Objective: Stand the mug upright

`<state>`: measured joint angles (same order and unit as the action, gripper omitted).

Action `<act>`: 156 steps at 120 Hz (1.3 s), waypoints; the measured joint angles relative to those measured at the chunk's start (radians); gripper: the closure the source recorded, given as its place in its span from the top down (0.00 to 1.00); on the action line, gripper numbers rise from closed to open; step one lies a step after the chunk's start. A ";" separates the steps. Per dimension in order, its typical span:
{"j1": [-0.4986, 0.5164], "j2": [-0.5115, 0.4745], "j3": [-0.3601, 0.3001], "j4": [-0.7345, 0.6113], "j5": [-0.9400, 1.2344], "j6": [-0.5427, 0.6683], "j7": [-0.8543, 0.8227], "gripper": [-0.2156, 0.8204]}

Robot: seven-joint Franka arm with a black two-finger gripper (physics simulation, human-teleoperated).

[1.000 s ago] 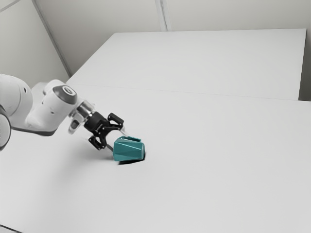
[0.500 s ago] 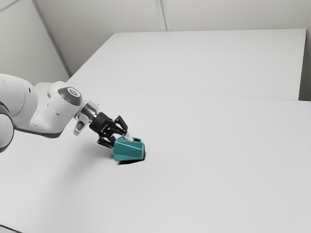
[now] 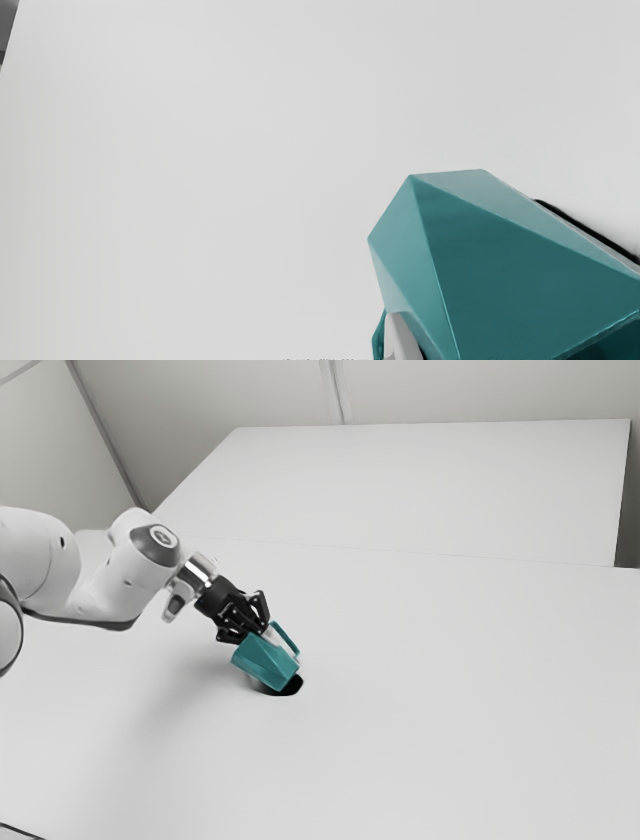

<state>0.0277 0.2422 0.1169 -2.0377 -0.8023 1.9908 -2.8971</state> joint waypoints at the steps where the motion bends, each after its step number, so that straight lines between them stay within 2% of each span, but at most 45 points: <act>1: -0.002 -0.003 -0.001 0.000 0.006 0.002 0.000 0.04; 32: -0.037 -0.073 -0.046 -0.003 0.268 0.088 0.000 0.03; 68: -0.078 -0.153 -0.067 -0.061 0.618 0.174 0.000 0.03; 113: -0.079 -0.184 -0.084 -0.138 0.839 0.293 0.000 0.03; 156: -0.076 -0.179 -0.086 -0.180 0.878 0.349 0.000 0.03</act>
<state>-0.0487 0.0631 0.0305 -2.2181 0.0757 2.3399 -2.8971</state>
